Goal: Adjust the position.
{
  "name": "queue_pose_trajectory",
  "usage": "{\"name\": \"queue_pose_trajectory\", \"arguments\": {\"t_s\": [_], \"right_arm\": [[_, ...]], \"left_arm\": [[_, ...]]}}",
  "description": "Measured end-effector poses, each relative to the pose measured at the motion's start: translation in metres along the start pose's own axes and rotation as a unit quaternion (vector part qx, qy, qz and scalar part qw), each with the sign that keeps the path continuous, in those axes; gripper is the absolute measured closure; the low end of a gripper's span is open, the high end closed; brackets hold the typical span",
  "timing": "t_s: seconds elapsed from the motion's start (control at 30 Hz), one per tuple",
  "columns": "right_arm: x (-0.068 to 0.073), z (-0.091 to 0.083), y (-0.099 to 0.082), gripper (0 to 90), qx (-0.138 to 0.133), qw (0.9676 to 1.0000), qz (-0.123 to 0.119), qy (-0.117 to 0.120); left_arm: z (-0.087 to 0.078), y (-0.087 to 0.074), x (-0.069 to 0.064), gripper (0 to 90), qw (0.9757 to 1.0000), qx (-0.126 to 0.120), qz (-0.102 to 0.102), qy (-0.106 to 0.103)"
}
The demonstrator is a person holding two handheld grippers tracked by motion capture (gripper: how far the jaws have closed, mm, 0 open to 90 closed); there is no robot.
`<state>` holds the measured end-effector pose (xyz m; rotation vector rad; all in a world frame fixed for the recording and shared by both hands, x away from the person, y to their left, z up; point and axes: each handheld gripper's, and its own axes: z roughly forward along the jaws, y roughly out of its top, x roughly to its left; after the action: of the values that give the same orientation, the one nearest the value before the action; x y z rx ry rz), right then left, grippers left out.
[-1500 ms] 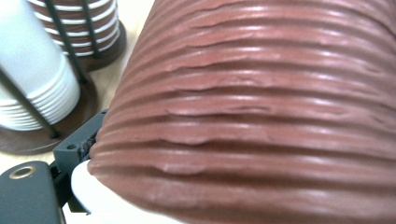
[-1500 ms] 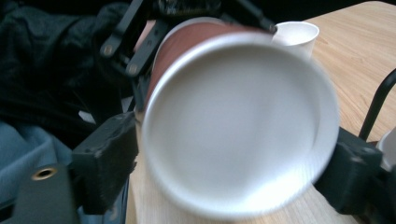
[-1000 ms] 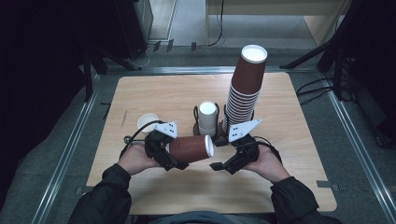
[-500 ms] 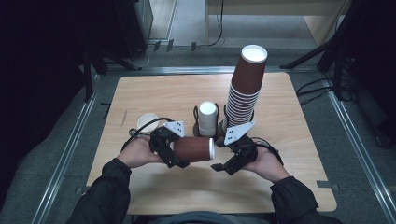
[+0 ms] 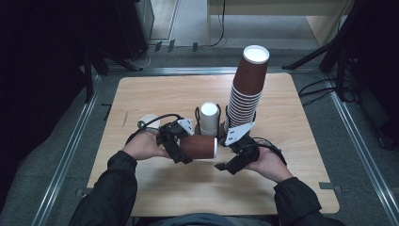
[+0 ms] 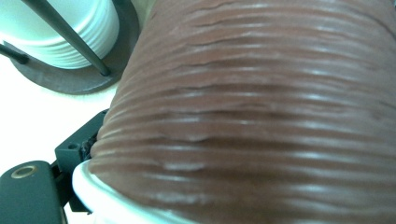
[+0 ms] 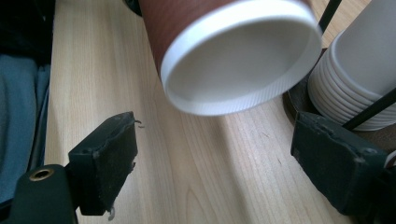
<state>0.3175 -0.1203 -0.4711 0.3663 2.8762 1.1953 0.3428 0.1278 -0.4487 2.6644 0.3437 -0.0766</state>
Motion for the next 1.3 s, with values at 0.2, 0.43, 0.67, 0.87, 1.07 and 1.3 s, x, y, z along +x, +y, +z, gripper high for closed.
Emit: {"name": "queue_pose_trajectory", "arguments": {"t_s": [0.2, 0.43, 0.67, 0.87, 1.07, 1.3], "right_arm": [[-0.001, 0.004, 0.004, 14.7, 0.0, 1.0, -0.008, -0.003], [0.006, 0.011, 0.013, 14.6, 0.008, 0.9996, -0.026, 0.004], [0.011, 0.018, 0.017, 14.7, 0.018, 0.999, -0.039, 0.008], [0.014, 0.022, 0.019, 15.3, 0.026, 0.9986, -0.046, 0.009], [0.017, 0.027, 0.02, 18.7, 0.034, 0.9978, -0.054, 0.017], [0.019, 0.026, 0.02, 20.3, 0.044, 0.997, -0.059, 0.021]], "left_arm": [[0.011, 0.002, -0.006, 7.6, 0.9997, 0.022, 0.01, -0.004], [0.018, 0.007, -0.013, 7.6, 0.9991, 0.034, 0.024, -0.007], [0.026, 0.012, -0.019, 7.6, 0.9987, 0.037, 0.03, -0.018], [0.028, 0.015, -0.021, 7.4, 0.9988, 0.036, 0.027, -0.022], [0.03, 0.018, -0.024, 7.3, 0.9985, 0.04, 0.032, -0.02], [0.031, 0.015, -0.025, 7.1, 0.9984, 0.032, 0.034, -0.03]]}}
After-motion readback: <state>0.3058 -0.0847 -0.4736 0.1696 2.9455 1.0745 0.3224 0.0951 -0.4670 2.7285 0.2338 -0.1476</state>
